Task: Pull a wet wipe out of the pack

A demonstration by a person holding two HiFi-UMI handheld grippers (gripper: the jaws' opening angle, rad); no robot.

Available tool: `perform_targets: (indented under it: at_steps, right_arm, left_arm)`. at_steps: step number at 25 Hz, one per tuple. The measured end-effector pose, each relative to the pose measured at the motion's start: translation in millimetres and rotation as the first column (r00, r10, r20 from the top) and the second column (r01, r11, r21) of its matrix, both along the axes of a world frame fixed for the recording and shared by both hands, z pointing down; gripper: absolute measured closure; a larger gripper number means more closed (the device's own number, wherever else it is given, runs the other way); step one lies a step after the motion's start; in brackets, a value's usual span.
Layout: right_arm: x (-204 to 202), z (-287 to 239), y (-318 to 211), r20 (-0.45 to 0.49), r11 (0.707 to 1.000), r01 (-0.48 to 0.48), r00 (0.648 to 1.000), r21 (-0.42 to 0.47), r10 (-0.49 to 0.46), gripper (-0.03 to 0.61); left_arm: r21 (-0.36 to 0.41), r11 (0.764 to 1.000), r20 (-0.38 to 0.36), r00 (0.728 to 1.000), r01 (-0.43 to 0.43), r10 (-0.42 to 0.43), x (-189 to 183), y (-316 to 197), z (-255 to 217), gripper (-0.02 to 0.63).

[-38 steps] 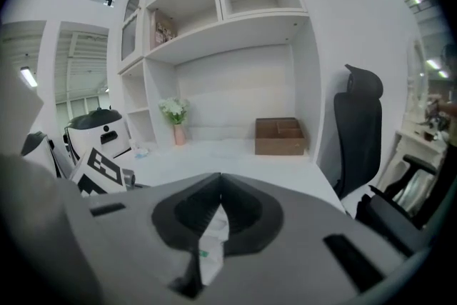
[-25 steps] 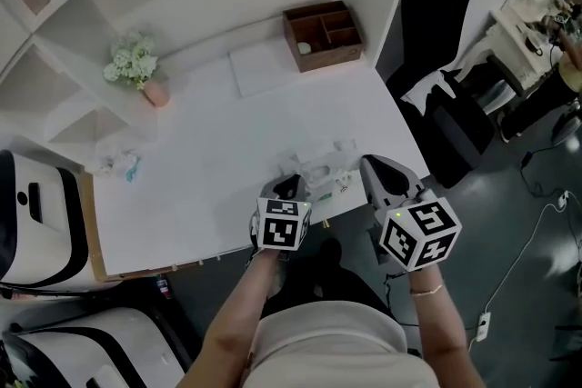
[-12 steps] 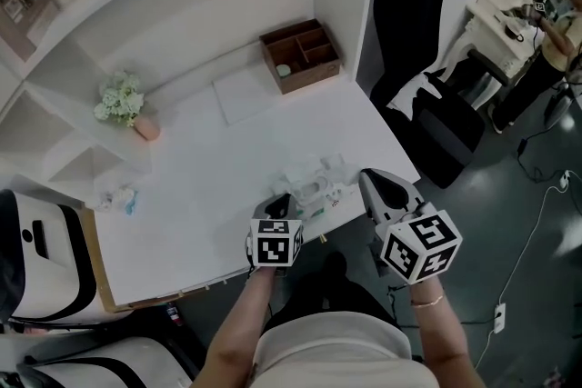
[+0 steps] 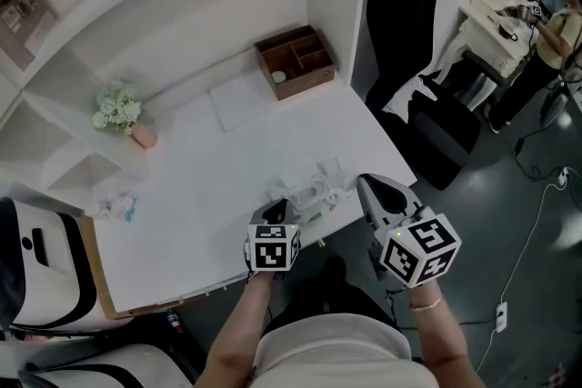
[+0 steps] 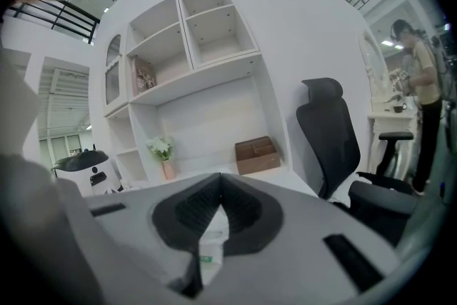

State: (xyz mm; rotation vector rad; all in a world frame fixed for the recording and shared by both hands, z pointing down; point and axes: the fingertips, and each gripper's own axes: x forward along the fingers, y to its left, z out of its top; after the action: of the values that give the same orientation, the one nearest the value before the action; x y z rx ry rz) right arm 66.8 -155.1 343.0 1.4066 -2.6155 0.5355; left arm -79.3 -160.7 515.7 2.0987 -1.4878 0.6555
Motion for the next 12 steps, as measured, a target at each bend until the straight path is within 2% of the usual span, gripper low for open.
perform_targets:
  at_steps: [12]
  right_arm:
    - [-1.5,-4.7,-0.2,-0.011,1.0,-0.001,1.0,0.02,0.002,0.577]
  left_arm:
    - [0.001,1.0,0.006,1.0,-0.004,0.004,-1.4,-0.5,-0.1,0.618]
